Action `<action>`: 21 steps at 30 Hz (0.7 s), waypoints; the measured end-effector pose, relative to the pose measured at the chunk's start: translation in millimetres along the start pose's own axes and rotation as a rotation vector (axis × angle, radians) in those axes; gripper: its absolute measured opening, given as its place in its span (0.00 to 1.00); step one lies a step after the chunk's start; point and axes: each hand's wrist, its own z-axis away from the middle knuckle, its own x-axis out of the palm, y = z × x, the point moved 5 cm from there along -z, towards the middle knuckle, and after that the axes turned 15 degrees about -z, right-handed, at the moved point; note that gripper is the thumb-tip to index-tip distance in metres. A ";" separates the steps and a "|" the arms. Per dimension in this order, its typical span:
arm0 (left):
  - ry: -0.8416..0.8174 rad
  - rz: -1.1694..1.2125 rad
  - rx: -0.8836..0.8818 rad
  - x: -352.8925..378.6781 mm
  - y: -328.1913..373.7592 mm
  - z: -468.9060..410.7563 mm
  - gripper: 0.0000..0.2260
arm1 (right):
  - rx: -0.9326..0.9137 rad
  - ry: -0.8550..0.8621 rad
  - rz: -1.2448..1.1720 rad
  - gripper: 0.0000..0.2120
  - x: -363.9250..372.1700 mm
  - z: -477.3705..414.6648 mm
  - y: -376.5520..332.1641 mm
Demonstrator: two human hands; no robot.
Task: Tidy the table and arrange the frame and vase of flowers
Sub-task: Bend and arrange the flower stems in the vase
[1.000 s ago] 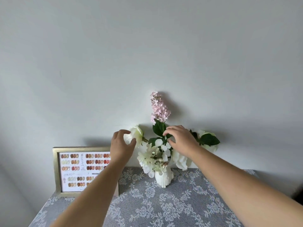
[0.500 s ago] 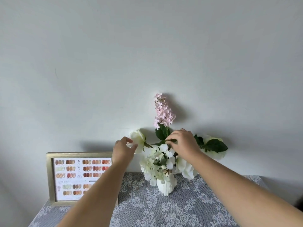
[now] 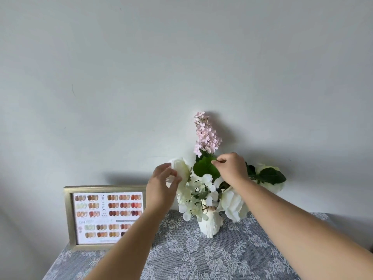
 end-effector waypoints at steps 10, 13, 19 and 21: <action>0.017 -0.195 0.358 1.5 37.4 17.5 0.03 | 0.035 -0.038 -0.017 0.07 0.7 2.1 -4.5; -0.070 -0.260 0.387 15.6 41.5 15.8 0.03 | 0.046 -0.050 -0.033 0.07 -0.7 4.0 -3.1; -0.199 -0.200 0.300 34.9 41.7 10.1 0.05 | 0.036 -0.081 -0.045 0.07 0.7 5.2 1.5; -0.205 -0.178 0.303 35.1 40.6 9.8 0.06 | 0.006 -0.088 -0.043 0.07 0.4 8.3 1.5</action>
